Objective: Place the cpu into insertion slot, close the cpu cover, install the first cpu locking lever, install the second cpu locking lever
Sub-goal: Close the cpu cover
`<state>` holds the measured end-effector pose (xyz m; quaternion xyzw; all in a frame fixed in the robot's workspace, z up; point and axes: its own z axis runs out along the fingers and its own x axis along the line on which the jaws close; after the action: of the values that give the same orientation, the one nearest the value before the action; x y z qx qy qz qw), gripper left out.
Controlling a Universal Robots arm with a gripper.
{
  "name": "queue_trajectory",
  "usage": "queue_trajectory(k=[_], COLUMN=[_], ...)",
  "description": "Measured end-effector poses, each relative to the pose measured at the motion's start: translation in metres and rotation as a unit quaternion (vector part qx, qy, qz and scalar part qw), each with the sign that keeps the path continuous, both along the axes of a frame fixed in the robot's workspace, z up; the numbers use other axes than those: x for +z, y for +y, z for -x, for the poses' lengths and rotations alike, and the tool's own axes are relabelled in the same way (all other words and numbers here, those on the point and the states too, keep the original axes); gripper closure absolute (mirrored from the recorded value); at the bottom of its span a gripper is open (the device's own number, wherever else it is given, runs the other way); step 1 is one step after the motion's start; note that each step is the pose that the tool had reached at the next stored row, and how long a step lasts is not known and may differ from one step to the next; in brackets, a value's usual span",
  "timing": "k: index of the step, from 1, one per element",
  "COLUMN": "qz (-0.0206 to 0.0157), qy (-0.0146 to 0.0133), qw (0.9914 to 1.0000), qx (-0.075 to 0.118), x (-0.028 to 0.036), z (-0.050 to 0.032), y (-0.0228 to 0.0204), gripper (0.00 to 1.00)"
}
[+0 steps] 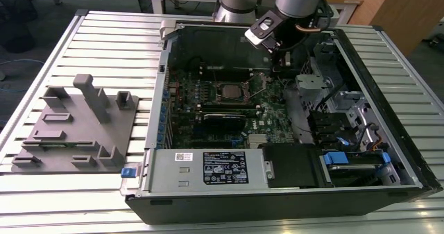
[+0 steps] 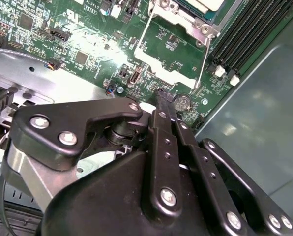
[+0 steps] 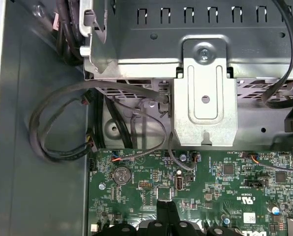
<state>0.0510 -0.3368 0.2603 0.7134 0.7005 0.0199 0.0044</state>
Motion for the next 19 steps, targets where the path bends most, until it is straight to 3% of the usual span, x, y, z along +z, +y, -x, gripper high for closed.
queue_trajectory(k=[11, 19], qz=[0.0001, -0.0001], qy=[0.0001, 0.0000], qw=[1.00000, 1.00000], qx=[0.000, 0.000], x=[-0.0057, -0.0063], z=[-0.0014, -0.0015], y=[0.0000, 0.0001], gripper=[0.89, 0.89])
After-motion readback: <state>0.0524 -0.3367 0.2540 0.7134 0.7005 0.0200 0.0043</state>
